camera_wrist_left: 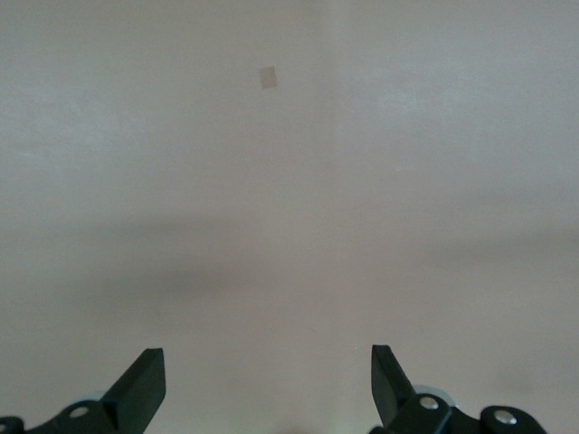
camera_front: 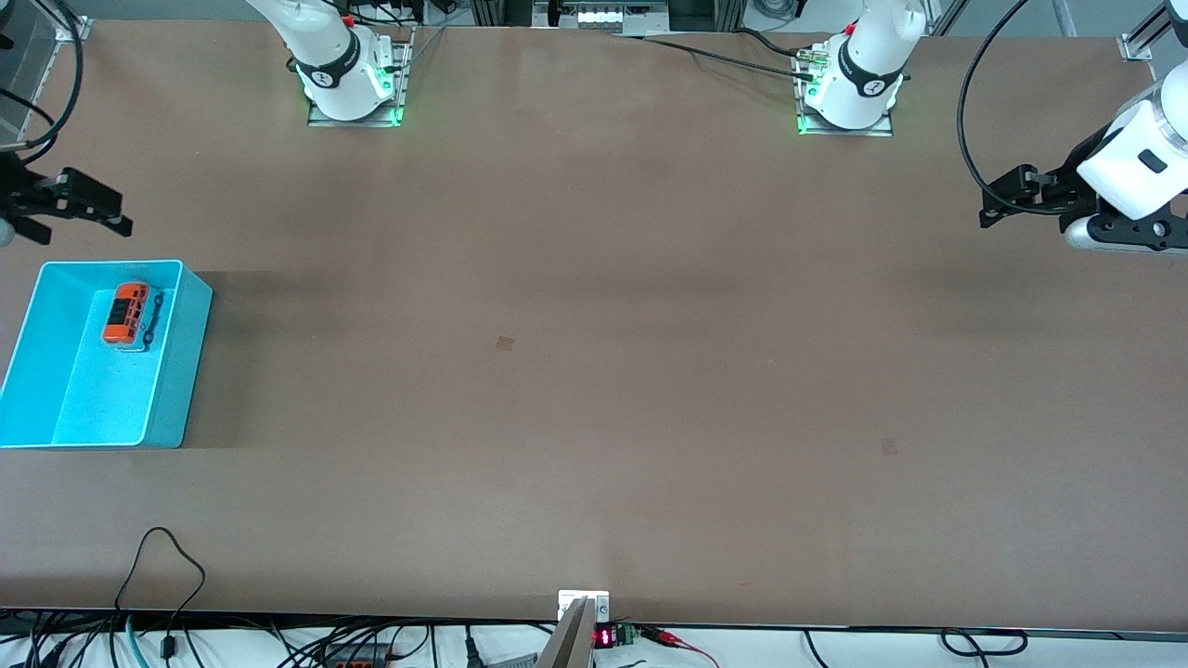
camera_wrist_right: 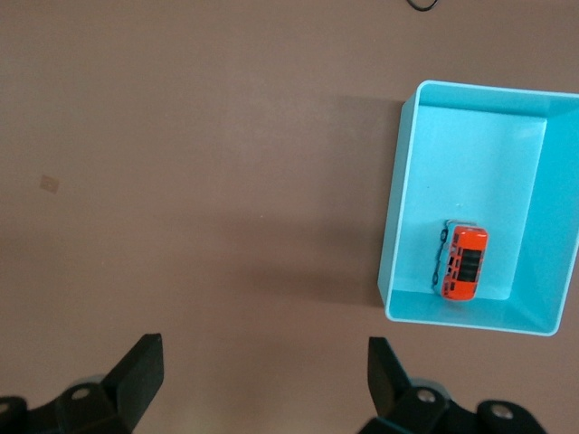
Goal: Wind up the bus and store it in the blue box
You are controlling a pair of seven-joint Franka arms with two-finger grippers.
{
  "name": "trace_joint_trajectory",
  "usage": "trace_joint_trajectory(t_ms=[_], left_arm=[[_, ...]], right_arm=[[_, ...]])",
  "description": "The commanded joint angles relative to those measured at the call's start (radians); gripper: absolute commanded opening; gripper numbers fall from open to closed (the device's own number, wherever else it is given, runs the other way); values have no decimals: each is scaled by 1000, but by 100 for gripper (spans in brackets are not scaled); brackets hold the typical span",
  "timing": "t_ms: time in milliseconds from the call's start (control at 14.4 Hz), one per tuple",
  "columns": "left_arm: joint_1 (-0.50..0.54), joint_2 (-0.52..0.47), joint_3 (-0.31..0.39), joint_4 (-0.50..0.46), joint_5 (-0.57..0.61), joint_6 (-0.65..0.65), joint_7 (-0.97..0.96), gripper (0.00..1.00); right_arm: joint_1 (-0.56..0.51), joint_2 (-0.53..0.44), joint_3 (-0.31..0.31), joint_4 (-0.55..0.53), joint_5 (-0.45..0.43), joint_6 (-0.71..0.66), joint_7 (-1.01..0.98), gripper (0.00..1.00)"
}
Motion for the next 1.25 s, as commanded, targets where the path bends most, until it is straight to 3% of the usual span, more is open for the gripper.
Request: trace_joint_trajectory(t_ms=[0, 277, 1177], left_arm=[[13, 11, -12, 29, 1, -23, 19, 100], [13, 11, -12, 29, 1, -23, 19, 100], [13, 11, -12, 29, 1, -25, 19, 100]], right_arm=[[6, 2, 13, 18, -20, -31, 25, 100], [3, 53, 11, 33, -6, -40, 24, 100], [35, 48, 5, 41, -11, -40, 88, 100]])
